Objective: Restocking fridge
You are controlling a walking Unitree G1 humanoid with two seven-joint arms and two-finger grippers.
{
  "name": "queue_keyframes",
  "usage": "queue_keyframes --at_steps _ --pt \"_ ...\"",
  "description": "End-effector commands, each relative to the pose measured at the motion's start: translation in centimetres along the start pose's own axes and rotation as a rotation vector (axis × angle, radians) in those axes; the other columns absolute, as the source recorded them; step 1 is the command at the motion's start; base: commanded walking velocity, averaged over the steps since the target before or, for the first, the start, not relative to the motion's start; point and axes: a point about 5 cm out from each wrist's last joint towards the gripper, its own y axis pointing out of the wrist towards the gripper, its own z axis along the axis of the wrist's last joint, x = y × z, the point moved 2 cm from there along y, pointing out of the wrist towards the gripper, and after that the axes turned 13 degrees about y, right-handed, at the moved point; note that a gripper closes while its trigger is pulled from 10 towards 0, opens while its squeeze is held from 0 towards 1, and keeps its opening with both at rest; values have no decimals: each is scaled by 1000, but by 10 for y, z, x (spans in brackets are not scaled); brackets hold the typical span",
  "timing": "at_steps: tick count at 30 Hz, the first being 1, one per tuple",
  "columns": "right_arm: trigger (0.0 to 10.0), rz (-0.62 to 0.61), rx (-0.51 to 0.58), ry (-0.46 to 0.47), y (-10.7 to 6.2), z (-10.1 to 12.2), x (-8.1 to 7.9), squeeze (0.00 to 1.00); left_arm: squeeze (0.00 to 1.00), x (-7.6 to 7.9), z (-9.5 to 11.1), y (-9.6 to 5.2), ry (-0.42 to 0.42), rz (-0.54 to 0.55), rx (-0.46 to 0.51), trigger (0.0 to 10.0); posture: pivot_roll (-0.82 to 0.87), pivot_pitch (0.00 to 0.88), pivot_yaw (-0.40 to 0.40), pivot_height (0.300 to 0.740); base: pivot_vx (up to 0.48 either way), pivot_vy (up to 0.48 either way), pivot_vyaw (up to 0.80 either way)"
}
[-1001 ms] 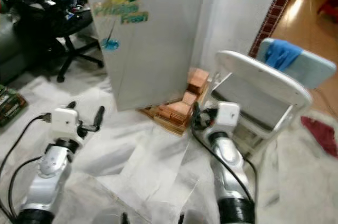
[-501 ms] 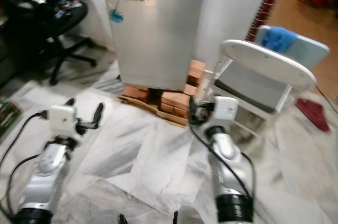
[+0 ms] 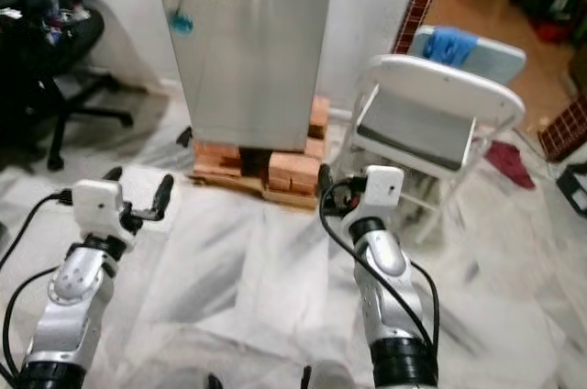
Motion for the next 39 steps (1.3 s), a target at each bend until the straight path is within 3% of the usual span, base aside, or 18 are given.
queue_keyframes --at_steps 1,5,8,11,15,22,30,39 --pt "10000 -48 15 -58 -2 5 9 0 0 10 3 3 -19 -25 4 10000 -46 53 -9 740 398 266 0" --pt "10000 -114 22 -128 0 4 16 0 0 10 4 3 -19 -29 8 10000 -46 54 -11 740 395 270 0" --pt "10000 -92 12 -60 -1 1 16 0 0 12 7 4 -11 -33 29 10000 -44 56 -13 740 394 271 0" --pt "10000 -119 47 -65 0 5 18 0 0 13 8 4 -15 -37 35 10000 -46 56 -13 740 411 181 0" --pt "10000 -46 31 -69 0 6 10 0 0 14 8 5 -22 -44 28 10000 -47 55 -13 740 442 0 0" --pt "10000 -24 19 -37 1 3 6 0 0 13 7 6 -26 -41 23 10000 -45 52 -13 740 438 0 0" --pt "10000 -12 23 -31 2 5 6 0 0 13 9 8 -38 -36 33 10000 -45 50 -13 740 423 0 -745" --pt "10000 -6 24 -25 3 4 5 0 0 12 9 8 -44 -32 35 10000 -45 49 -11 740 394 273 -800"
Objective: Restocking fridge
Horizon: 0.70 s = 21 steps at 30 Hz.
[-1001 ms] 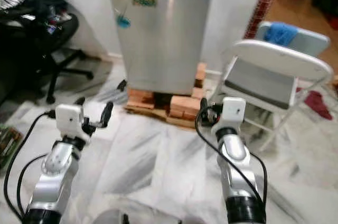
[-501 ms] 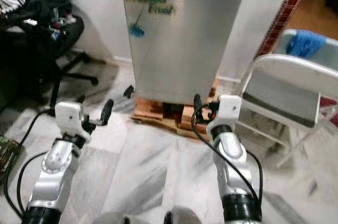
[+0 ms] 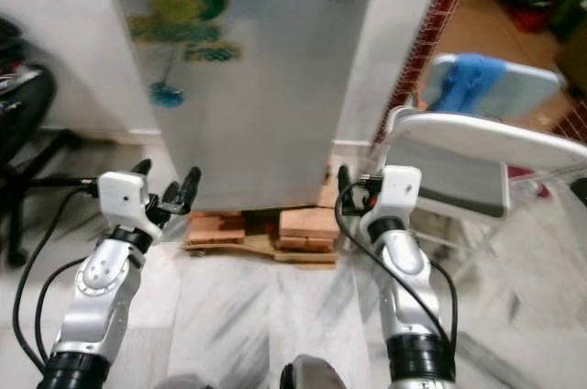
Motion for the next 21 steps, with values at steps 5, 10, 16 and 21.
queue_keyframes --at_steps 5,10,16,21 --pt "10000 22 11 13 3 2 -8 0 0 -8 -1 -3 3 25 4 10000 -43 52 -12 740 335 339 -480" --pt "10000 29 17 18 5 3 -9 0 0 -8 -5 -3 31 52 -38 10000 -34 57 -11 740 55 128 0" --pt "10000 -9 29 -19 2 9 0 0 0 -19 -12 -8 50 104 -107 10000 -19 66 2 740 0 0 0" --pt "10000 -87 18 -50 -10 10 24 0 0 -34 -11 -26 81 155 -109 10000 -20 70 13 740 0 0 0"
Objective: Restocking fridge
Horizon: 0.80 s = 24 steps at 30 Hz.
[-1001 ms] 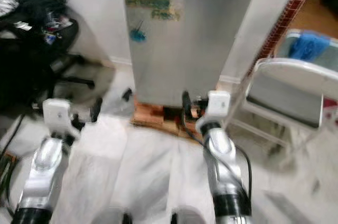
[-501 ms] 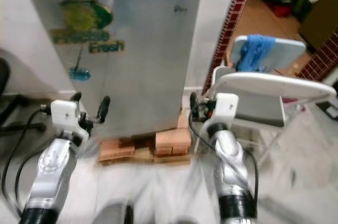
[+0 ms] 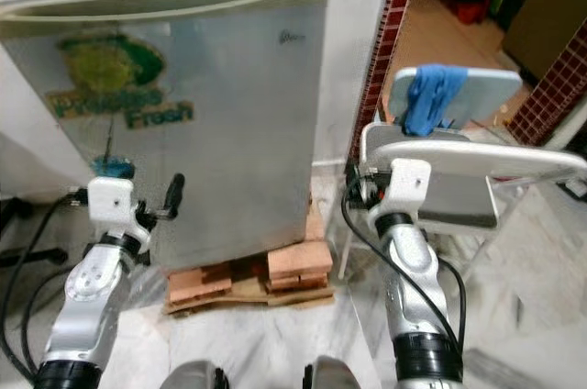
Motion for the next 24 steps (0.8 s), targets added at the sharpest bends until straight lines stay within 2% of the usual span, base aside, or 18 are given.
queue_keyframes --at_steps 1,4,6,7,9,11,15,18,19,20,24 --pt "10000 -29 15 -18 -3 6 8 0 0 -9 4 -5 14 41 9 10000 -20 70 13 740 0 0 0" --pt "10000 -49 8 -24 -8 5 14 0 0 -15 3 -15 49 60 9 10000 -19 70 10 740 0 0 0" --pt "10000 -48 -10 -31 -14 0 17 0 0 -14 -2 -24 58 35 -16 10000 -9 68 6 740 0 0 0" --pt "10000 -48 -10 -31 -14 0 17 0 0 -14 -2 -24 58 35 -16 10000 -9 68 6 740 0 0 0" --pt "10000 -140 -16 -63 -24 -6 27 0 0 -10 -8 -35 87 23 -47 10000 1 62 -2 740 0 0 0" --pt "10000 -153 -17 -58 -25 -8 28 0 0 -8 -8 -36 87 17 -47 10000 1 62 -2 740 0 341 0" --pt "10000 -91 -11 -53 -25 -8 24 0 0 -6 -6 -35 80 4 -45 10000 0 54 0 740 0 480 0" --pt "10000 -94 26 -101 -22 -2 24 0 0 -5 -3 -32 78 -14 -37 10000 -2 46 3 740 0 480 0" --pt "10000 -78 15 -80 -22 -3 23 0 0 -4 -4 -31 64 -32 -38 10000 -1 43 6 740 0 480 0" --pt "10000 -52 3 -43 -23 -4 21 0 51 -2 -4 -33 40 -56 -45 10000 -4 40 8 740 0 480 0" --pt "10000 -33 -20 -28 -25 -5 19 0 98 -2 -5 -35 40 -58 -58 10000 -8 37 10 740 0 480 0"
